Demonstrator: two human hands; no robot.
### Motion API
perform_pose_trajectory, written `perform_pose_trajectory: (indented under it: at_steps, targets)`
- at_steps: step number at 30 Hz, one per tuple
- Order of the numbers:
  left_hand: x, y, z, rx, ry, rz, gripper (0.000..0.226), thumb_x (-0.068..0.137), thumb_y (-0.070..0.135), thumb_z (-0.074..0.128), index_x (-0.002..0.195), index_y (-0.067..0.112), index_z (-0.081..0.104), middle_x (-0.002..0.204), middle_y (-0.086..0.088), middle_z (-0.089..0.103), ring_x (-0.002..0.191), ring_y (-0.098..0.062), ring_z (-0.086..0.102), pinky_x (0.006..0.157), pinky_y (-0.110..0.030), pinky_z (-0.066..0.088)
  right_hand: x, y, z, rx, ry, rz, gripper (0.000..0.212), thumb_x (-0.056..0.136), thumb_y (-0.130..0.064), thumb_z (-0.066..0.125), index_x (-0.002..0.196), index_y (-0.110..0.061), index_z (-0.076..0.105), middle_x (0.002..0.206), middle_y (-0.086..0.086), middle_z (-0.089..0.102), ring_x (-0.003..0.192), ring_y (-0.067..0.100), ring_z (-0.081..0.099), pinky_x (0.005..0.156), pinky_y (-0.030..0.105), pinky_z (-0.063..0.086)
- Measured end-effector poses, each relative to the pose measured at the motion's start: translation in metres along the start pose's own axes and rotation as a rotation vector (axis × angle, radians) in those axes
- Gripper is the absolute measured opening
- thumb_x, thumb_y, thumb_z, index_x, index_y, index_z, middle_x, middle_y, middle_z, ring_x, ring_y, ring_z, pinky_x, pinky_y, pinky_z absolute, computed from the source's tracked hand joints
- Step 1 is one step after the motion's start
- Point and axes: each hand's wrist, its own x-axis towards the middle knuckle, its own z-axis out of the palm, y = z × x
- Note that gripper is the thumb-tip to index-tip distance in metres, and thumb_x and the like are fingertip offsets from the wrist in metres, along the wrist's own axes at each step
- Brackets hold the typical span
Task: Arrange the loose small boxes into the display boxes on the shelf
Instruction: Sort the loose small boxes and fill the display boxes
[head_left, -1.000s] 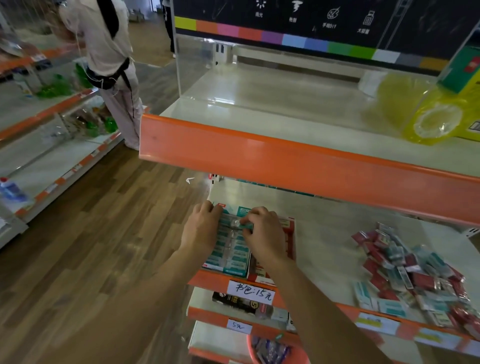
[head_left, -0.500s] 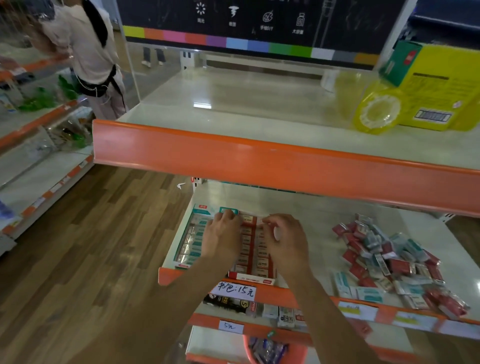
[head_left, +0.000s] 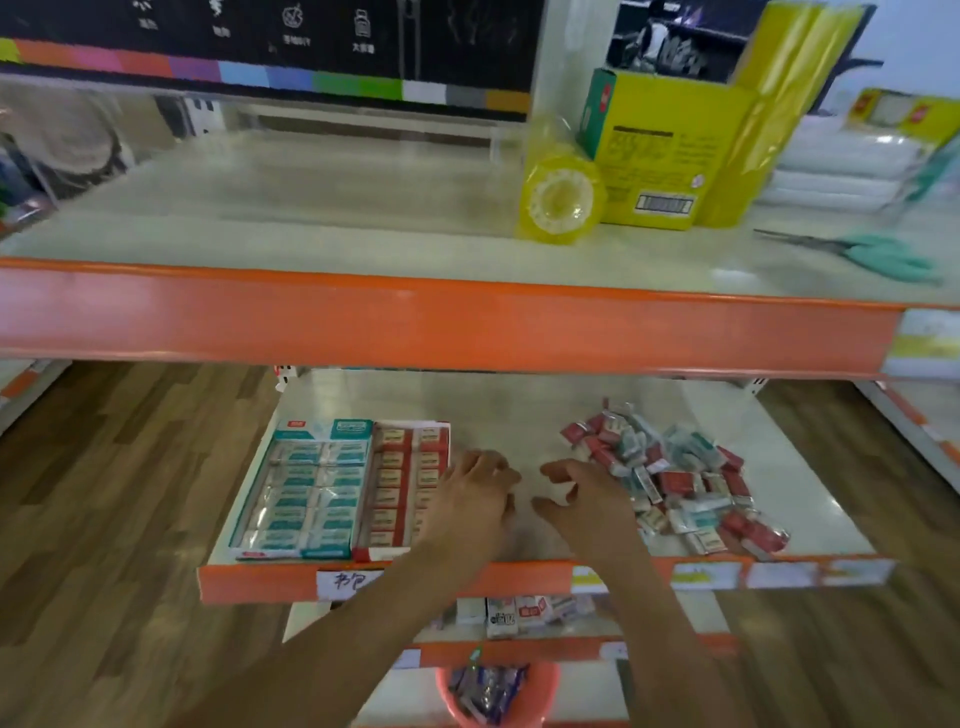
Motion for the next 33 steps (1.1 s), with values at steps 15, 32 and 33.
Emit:
perform_pose_trajectory:
  at_steps: [15,32,33]
  targets:
    - [0.006,0.038,0.048,-0.185,-0.237,0.119,0.046,0.091,0.02,0.049,0.136,0.031,0.044,0.13,0.008,0.047,0.114,-0.017,0.036,0.095,-0.03,0.039,-0.025,0.067,-0.06,-0.031,-0.133,0.094,0.024,0.074,-0.009,0.071,0.085,-0.03,0.07,0.081,-0.019,0.065,0.072,-0.008,0.056,0.058,0.007,0.036]
    - [-0.007,0.025,0.034,-0.203,-0.125,-0.097,0.035,0.086,0.03,0.063,0.119,0.033,0.05,0.113,0.009,0.052,0.107,-0.01,0.045,0.082,-0.027,0.048,-0.028,0.059,-0.045,0.116,-0.052,0.019,0.02,0.083,-0.014,0.071,0.092,-0.031,0.068,0.081,-0.02,0.064,0.075,-0.011,0.055,0.065,0.002,0.039]
    - [-0.007,0.025,0.034,-0.208,-0.115,-0.102,0.034,0.086,0.029,0.063,0.118,0.032,0.049,0.113,0.008,0.053,0.106,-0.01,0.046,0.081,-0.024,0.046,-0.028,0.058,-0.044,0.115,-0.041,0.012,0.019,0.085,-0.016,0.069,0.094,-0.032,0.067,0.081,-0.022,0.064,0.075,-0.014,0.054,0.065,0.001,0.038]
